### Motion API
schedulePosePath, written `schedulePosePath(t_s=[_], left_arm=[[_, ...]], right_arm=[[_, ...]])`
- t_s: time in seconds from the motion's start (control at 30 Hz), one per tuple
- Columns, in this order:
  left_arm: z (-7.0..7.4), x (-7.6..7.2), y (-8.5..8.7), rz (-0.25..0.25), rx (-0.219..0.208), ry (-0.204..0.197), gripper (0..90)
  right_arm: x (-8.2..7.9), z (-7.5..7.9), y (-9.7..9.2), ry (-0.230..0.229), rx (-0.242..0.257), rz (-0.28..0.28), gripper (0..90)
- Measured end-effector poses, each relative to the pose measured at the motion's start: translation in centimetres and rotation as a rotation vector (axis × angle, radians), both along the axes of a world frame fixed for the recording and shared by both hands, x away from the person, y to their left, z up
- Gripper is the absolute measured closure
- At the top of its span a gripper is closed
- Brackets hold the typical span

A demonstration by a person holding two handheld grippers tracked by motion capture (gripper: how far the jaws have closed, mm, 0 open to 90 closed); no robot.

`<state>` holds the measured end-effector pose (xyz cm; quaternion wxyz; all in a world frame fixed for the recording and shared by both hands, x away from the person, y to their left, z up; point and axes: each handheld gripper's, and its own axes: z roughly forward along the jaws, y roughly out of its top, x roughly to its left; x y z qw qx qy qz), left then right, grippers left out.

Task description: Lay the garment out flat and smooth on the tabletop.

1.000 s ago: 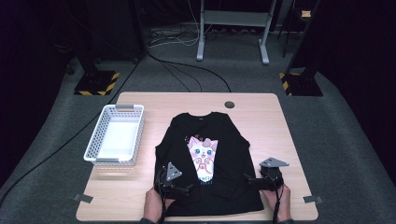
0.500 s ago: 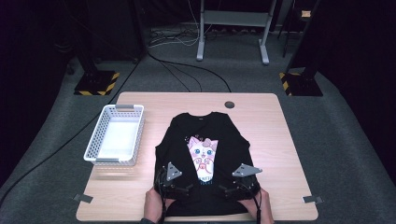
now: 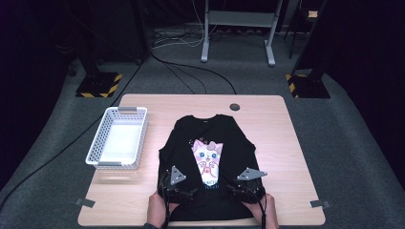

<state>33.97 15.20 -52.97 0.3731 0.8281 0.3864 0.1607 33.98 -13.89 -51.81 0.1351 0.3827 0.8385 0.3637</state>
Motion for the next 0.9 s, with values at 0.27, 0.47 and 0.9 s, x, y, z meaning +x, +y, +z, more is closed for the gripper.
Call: schedulePosePath(t_s=[0.27,0.47,0.9], left_arm=[[0.0,0.0,0.0,0.000,0.000,0.001,9.1],[0.0,0.0,0.0,0.000,0.000,0.000,9.1],[0.0,0.0,0.0,0.001,0.000,0.000,9.2]], right_arm=[[0.3,0.1,-0.5,-0.013,0.013,-0.002,79.5],[0.3,0.8,-0.7,-0.057,-0.002,-0.014,82.2],[0.5,3.3,-2.3,-0.140,0.029,-0.066,83.4]])
